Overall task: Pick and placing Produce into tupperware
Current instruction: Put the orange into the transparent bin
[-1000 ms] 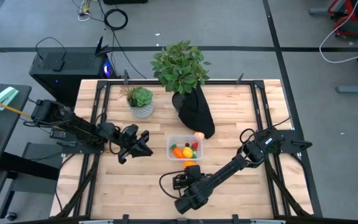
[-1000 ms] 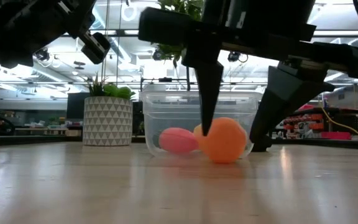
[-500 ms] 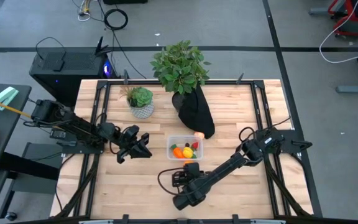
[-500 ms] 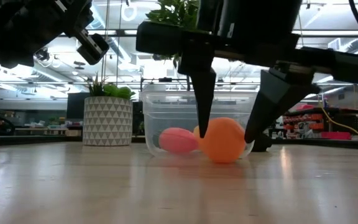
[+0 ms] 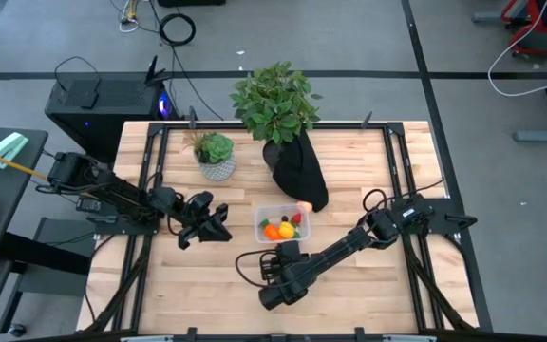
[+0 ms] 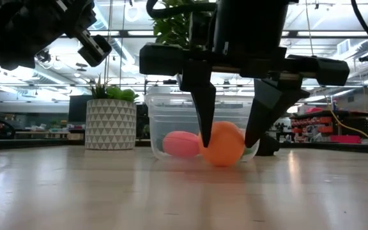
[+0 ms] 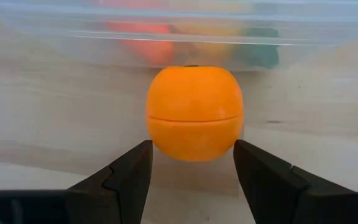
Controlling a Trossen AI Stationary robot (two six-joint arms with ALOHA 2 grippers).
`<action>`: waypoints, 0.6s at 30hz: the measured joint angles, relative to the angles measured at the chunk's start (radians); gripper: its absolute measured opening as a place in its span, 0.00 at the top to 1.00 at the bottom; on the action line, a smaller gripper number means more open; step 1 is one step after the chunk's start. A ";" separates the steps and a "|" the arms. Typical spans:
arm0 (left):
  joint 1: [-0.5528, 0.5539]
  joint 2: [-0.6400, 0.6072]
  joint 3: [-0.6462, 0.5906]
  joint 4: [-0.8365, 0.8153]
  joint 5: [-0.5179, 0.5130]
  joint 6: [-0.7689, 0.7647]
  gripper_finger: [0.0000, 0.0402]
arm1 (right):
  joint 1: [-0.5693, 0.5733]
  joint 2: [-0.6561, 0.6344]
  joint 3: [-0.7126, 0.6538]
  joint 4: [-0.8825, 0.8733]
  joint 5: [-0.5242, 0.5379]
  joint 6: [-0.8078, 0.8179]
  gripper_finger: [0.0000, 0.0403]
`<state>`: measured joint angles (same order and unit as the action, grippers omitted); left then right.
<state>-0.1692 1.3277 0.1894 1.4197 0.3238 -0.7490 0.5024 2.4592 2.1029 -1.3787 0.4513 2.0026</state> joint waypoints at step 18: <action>0.000 0.000 0.000 -0.001 0.015 -0.022 0.87 | 0.006 0.000 0.000 0.117 -0.016 -0.121 0.42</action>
<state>-0.1692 1.3277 0.1894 1.4189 0.3393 -0.7713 0.5083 2.4592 2.1025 -1.2615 0.4355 1.8812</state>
